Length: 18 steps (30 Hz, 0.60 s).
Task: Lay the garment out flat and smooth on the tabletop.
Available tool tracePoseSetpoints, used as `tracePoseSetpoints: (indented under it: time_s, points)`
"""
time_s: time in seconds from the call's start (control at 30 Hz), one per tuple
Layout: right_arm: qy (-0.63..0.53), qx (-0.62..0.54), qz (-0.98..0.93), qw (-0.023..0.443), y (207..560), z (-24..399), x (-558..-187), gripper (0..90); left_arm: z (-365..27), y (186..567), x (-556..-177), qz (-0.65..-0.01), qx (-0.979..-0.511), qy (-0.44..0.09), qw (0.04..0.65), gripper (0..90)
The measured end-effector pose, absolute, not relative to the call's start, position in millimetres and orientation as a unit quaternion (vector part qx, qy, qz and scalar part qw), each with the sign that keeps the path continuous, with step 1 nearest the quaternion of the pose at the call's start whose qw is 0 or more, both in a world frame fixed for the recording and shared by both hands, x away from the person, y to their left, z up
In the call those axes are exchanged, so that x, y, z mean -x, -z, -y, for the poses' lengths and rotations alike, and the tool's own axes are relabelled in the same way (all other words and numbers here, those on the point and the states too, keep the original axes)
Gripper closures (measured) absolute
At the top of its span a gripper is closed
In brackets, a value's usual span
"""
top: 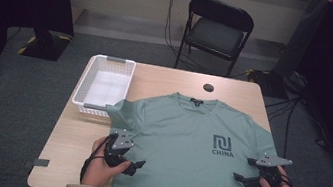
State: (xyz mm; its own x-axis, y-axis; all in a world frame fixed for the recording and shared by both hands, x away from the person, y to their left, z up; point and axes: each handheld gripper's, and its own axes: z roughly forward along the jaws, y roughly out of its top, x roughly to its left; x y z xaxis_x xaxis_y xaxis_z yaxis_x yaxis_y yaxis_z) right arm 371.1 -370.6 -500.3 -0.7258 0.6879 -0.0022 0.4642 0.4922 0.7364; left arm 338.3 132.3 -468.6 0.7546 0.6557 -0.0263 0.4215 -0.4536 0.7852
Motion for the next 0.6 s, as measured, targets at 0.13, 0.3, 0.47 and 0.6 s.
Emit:
tracePoseSetpoints:
  time_s: [0.13, 0.3, 0.47, 0.6]
  points:
    - [-0.373, -0.339, -0.851, 0.150, 500, 370, -371, 11.2, -140, 468, -337, -0.324, -0.838, -0.146, 0.413, 15.7]
    - [-0.372, -0.339, -0.851, 0.150, 500, 370, -371, 11.2, -148, 468, -336, -0.324, -0.837, -0.148, 0.415, 16.2]
    - [-0.372, -0.339, -0.851, 0.150, 500, 370, -371, 11.2, -154, 468, -336, -0.326, -0.835, -0.153, 0.416, 15.8]
    - [-0.372, -0.339, -0.851, 0.150, 500, 370, -371, 11.2, -161, 469, -335, -0.333, -0.831, -0.155, 0.419, 15.7]
